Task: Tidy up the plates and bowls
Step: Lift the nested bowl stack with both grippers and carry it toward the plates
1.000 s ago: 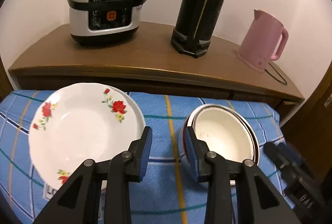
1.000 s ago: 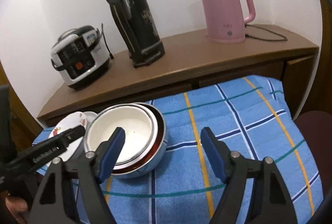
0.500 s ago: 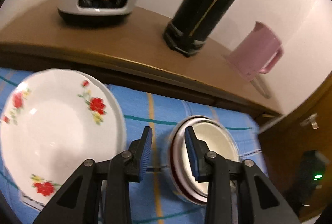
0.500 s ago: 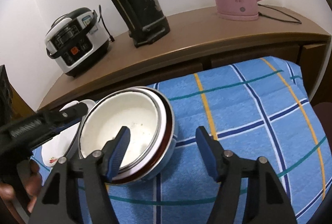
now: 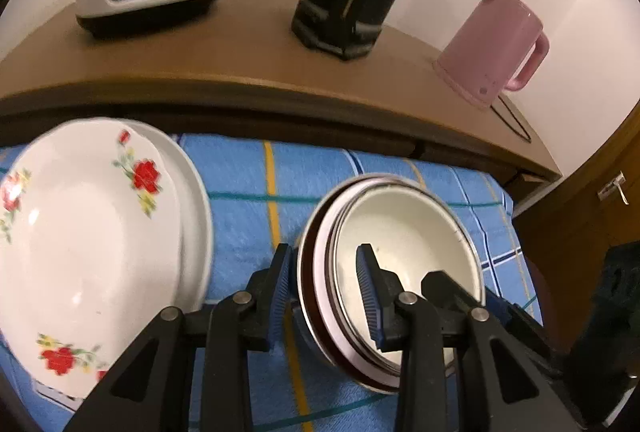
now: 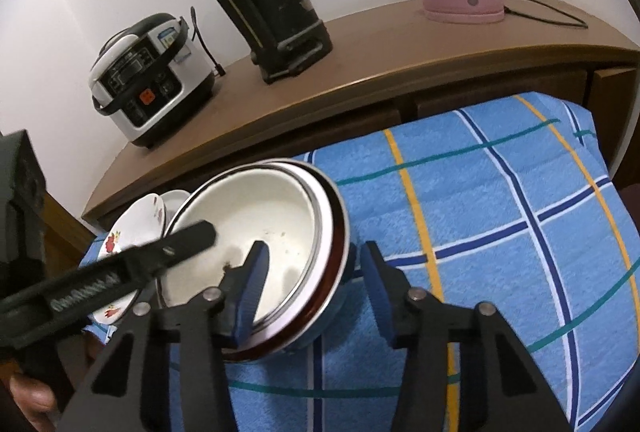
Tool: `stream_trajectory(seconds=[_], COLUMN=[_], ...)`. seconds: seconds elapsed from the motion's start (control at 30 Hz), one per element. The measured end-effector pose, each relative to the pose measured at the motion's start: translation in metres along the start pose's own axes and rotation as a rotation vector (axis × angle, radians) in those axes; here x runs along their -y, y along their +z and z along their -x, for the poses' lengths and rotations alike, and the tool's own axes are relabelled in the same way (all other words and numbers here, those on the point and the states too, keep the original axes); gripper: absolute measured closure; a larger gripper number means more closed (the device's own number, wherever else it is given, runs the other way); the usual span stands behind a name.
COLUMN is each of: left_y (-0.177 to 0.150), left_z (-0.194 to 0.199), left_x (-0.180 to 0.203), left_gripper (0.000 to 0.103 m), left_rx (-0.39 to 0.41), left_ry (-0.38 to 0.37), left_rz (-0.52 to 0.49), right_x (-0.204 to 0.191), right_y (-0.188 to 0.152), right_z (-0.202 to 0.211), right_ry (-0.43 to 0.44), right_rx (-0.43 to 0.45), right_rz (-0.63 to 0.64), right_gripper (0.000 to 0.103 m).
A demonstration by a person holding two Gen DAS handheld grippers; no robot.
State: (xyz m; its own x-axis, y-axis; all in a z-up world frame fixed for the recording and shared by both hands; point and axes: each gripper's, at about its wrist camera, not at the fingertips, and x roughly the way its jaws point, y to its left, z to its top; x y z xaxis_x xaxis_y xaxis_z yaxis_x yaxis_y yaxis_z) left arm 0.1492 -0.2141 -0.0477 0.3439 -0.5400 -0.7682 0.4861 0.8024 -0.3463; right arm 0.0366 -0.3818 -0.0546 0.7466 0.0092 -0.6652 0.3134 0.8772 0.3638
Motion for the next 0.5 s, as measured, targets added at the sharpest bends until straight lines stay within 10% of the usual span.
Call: stream_trajectory(seconds=[0.5], left_y=[-0.010], left_z=[-0.011], left_x=[-0.006], left_gripper=[0.068], left_rx=[-0.035], left_ry=[-0.022], left_rz=[0.056], right_x=[0.002], right_y=[-0.002], right_z=[-0.006], right_ry=[-0.012], right_rx=[-0.017], right_rz=[-0.018], right_gripper=[0.061])
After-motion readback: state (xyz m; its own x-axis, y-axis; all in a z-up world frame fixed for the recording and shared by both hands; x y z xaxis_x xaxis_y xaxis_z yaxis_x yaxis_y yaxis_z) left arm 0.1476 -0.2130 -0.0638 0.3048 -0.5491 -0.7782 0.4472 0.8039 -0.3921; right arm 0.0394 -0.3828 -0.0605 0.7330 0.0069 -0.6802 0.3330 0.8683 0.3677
